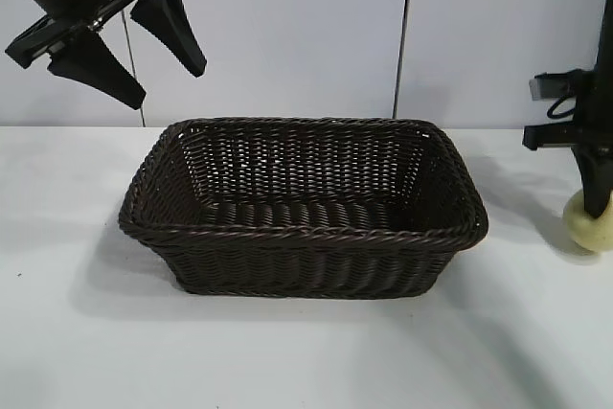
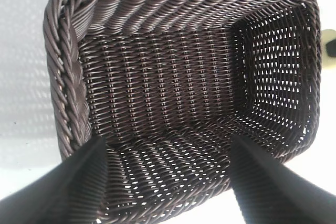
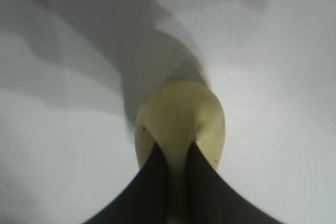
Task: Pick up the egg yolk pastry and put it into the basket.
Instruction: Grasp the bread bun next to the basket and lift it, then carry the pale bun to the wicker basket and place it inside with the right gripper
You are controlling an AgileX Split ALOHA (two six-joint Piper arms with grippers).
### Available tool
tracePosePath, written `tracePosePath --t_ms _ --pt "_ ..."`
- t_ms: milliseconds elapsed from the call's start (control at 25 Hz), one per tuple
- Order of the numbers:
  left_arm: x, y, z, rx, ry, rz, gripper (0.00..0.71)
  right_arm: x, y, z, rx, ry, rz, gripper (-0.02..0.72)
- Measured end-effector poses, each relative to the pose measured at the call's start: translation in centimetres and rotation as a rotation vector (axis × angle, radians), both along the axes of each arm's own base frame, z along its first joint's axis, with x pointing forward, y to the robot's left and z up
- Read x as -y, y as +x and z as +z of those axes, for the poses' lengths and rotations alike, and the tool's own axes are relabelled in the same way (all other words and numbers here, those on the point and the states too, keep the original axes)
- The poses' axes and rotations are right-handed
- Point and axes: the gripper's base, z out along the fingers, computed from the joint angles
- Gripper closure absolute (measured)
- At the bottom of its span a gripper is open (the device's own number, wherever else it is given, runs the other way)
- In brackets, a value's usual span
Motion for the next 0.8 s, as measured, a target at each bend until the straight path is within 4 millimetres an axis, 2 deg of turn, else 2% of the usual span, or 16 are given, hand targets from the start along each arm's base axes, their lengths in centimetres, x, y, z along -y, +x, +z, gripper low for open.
tracePosePath --t_ms 280,400,560,800 --pt "0.0 0.0 0.0 0.0 0.0 0.0 0.225 -0.6 -2.2 8.2 0.201 0.045 0.015 0.659" --pt "0.0 0.0 0.0 0.0 0.0 0.0 0.225 -0.7 -3.1 10.4 0.253 0.046 0.023 0.659" --pt "0.0 0.0 0.0 0.0 0.0 0.0 0.225 -1.1 -3.8 11.9 0.283 0.088 0.016 0.659" --pt "0.0 0.0 0.0 0.0 0.0 0.0 0.225 -2.9 -4.0 12.2 0.291 0.18 0.039 0.659"
